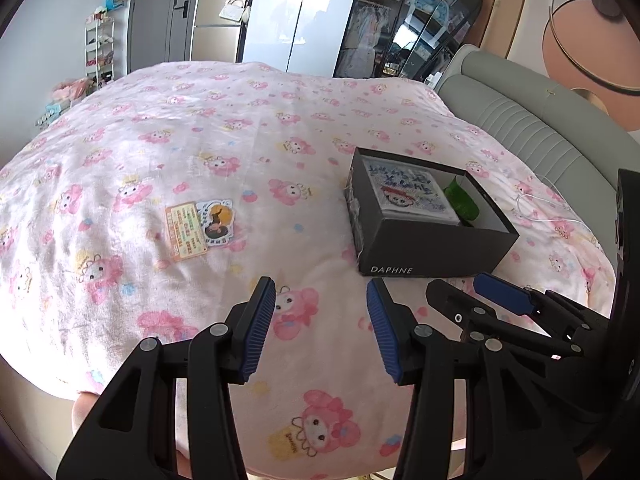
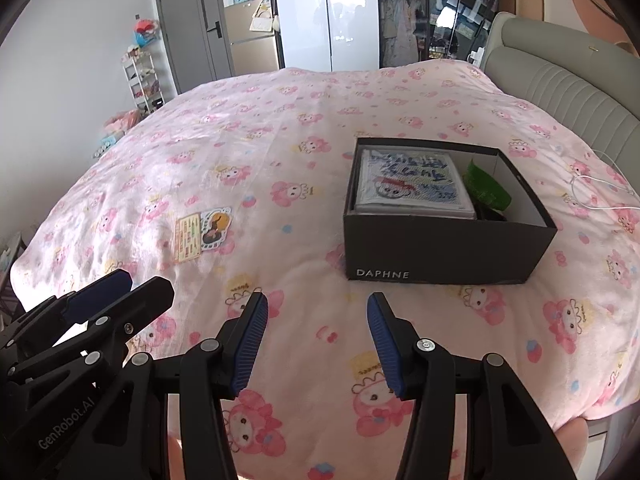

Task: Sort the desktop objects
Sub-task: 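Move the left tool toward the orange coupon card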

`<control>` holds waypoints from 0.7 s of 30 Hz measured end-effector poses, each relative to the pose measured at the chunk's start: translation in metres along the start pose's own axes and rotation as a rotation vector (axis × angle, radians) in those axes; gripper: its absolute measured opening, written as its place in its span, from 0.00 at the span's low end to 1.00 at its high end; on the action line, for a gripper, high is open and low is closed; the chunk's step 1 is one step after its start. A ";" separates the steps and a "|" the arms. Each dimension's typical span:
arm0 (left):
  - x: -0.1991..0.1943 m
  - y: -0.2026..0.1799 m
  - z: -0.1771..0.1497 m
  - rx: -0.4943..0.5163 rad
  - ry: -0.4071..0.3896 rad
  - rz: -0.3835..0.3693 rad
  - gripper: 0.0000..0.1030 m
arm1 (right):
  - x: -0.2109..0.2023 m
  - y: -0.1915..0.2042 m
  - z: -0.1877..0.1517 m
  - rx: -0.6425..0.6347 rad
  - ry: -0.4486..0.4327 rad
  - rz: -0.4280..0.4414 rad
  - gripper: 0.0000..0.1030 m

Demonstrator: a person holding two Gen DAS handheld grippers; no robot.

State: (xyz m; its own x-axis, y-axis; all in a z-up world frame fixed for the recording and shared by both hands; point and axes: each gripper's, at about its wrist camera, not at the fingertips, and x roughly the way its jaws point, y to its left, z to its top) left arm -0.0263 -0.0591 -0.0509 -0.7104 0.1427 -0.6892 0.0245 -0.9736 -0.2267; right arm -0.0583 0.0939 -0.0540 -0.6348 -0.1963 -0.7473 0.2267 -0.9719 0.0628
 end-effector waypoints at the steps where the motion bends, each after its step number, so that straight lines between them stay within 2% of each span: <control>1: 0.001 0.002 0.000 0.000 0.002 0.001 0.47 | 0.001 0.002 0.000 -0.004 0.002 0.000 0.47; 15: 0.019 0.045 0.003 -0.072 0.016 0.030 0.47 | 0.033 0.038 0.012 -0.091 0.027 0.018 0.46; 21: 0.029 0.070 0.016 -0.102 0.010 0.043 0.47 | 0.051 0.057 0.027 -0.125 0.031 0.036 0.46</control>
State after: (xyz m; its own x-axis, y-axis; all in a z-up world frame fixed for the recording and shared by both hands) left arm -0.0559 -0.1255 -0.0755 -0.7003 0.1028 -0.7064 0.1267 -0.9560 -0.2648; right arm -0.0975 0.0251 -0.0709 -0.6022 -0.2253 -0.7659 0.3403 -0.9403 0.0090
